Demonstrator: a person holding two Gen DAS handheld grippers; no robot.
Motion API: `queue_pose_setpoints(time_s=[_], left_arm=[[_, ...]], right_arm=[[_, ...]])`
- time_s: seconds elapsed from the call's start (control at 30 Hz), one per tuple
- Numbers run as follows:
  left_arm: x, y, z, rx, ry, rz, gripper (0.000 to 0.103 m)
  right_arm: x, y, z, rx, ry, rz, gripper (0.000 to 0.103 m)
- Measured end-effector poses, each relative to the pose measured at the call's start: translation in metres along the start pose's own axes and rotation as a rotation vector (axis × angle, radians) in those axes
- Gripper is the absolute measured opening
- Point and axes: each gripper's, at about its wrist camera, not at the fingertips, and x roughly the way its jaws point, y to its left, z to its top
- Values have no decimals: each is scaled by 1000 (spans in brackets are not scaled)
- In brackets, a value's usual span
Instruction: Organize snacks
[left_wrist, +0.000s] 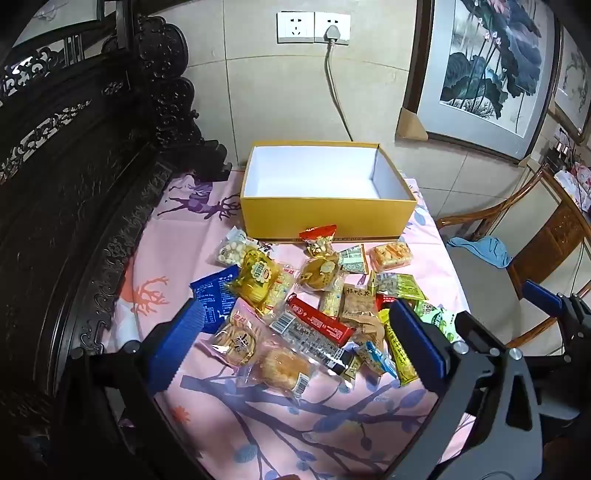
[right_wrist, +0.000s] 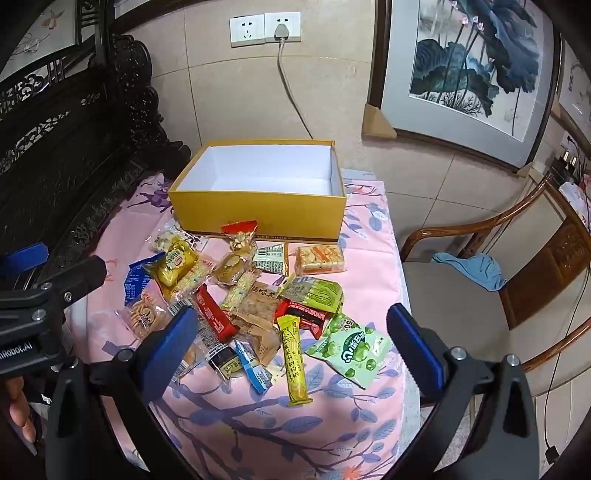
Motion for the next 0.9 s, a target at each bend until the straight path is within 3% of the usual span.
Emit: queue_pose_setpoints(time_s=[0.9], left_arm=[[3,0,-6,-11,25,-12,101]], right_arm=[[5,4,0,-5,25,28,102]])
